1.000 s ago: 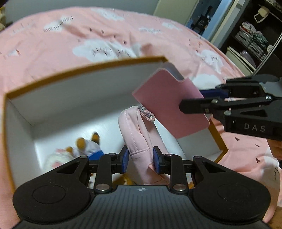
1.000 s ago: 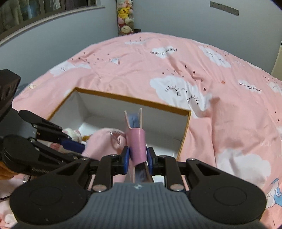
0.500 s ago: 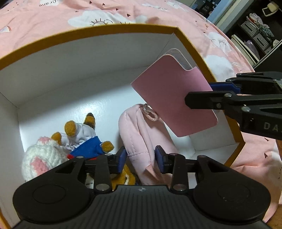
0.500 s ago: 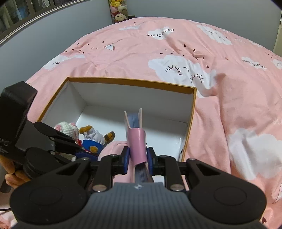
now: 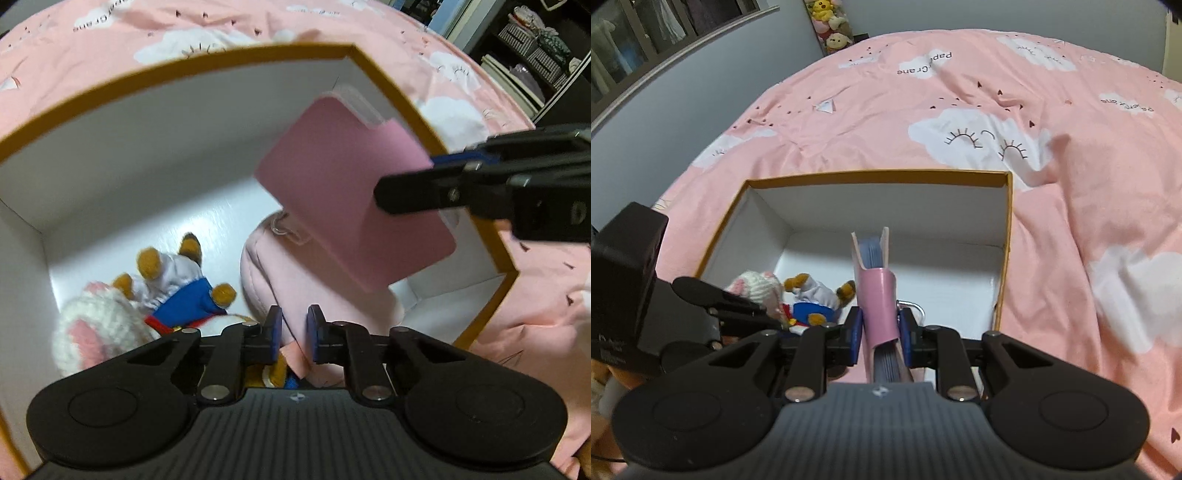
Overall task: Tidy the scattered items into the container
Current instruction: 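Carry the pink pouch and pink card holder over the box with both grippers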
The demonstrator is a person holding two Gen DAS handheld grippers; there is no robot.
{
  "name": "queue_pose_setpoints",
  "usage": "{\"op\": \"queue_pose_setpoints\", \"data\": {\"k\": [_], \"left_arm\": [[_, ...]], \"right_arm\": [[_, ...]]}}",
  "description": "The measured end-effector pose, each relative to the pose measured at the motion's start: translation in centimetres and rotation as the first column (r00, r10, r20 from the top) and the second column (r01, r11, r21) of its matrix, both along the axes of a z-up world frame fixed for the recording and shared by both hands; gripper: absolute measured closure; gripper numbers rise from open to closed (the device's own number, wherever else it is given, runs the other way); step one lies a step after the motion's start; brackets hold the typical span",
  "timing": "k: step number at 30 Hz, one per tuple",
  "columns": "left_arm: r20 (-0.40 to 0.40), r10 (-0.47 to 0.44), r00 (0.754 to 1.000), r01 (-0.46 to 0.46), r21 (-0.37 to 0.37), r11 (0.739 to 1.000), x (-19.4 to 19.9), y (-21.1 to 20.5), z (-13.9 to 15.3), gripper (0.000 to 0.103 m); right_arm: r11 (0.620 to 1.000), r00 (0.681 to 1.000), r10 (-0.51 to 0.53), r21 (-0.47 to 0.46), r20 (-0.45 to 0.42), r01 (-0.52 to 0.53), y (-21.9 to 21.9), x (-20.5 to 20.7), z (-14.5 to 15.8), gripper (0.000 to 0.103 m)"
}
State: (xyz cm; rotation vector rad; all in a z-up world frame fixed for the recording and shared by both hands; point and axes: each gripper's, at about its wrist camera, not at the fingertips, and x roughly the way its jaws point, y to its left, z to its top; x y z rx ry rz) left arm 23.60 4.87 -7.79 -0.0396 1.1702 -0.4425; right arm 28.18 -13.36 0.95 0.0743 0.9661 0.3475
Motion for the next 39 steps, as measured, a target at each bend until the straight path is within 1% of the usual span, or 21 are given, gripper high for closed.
{"op": "queue_pose_setpoints", "data": {"k": [2,5,10,11,14,18,21,25,28,31,33,34,36,39], "left_arm": [[0.002,0.017,1.000,-0.017,-0.015,1.000,0.0,0.2,-0.3,0.086],[0.016,0.041,0.999,-0.040,-0.049,0.998,-0.4,1.2,0.4,0.086],[0.065,0.066,0.996,-0.064,-0.041,0.997,-1.7,2.9,2.2,0.086],[0.073,0.066,0.995,-0.064,-0.036,0.997,-1.9,3.1,2.4,0.086],[0.092,0.059,0.994,-0.057,-0.017,0.998,-2.3,3.5,2.9,0.086],[0.088,0.054,0.995,-0.053,-0.013,0.998,-2.4,3.6,2.8,0.086],[0.089,0.059,0.994,-0.058,-0.008,0.998,-2.1,3.2,2.9,0.085],[0.096,0.065,0.993,-0.064,-0.014,0.998,-2.3,3.2,3.3,0.086],[0.102,0.071,0.992,-0.070,-0.017,0.997,-2.4,3.3,3.6,0.085],[0.104,0.077,0.992,-0.076,-0.015,0.997,-2.5,3.4,3.8,0.086],[0.103,0.081,0.991,-0.080,-0.016,0.997,-2.5,3.5,3.8,0.086],[0.103,0.082,0.991,-0.081,-0.017,0.997,-2.6,3.5,3.8,0.086],[0.102,0.085,0.991,-0.084,-0.016,0.996,-2.6,3.6,3.8,0.086],[0.099,0.087,0.991,-0.086,-0.016,0.996,-2.7,3.8,3.8,0.086]], "right_arm": [[1.000,1.000,-0.016,0.013,-0.016,0.016,-0.2,0.1,-0.3,0.080],[0.998,0.998,-0.037,0.053,-0.051,0.039,-0.6,0.1,-0.8,0.080],[0.980,0.985,-0.064,0.178,-0.157,0.093,-0.8,0.2,-2.1,0.080],[0.977,0.982,-0.069,0.188,-0.173,0.102,-0.7,0.3,-2.5,0.080],[0.975,0.972,-0.097,0.175,-0.212,0.135,-0.6,0.4,-3.6,0.080],[0.972,0.965,-0.119,0.171,-0.233,0.161,-0.8,0.5,-4.0,0.079],[0.983,0.967,-0.104,0.122,-0.230,0.135,-0.3,0.5,-3.8,0.078],[0.998,0.974,-0.064,0.012,-0.219,0.068,0.7,0.9,-3.5,0.076],[0.998,0.968,-0.017,-0.068,-0.252,0.000,1.6,1.6,-3.5,0.074],[0.987,0.960,0.033,-0.142,-0.280,-0.075,2.7,2.1,-3.6,0.069],[0.971,0.952,0.076,-0.197,-0.297,-0.139,3.6,2.3,-3.9,0.062],[0.961,0.949,0.092,-0.223,-0.303,-0.165,4.1,2.4,-4.0,0.061],[0.948,0.944,0.110,-0.253,-0.310,-0.193,4.6,2.4,-4.2,0.056],[0.936,0.937,0.121,-0.277,-0.328,-0.218,5.2,2.6,-4.4,0.053]]}}
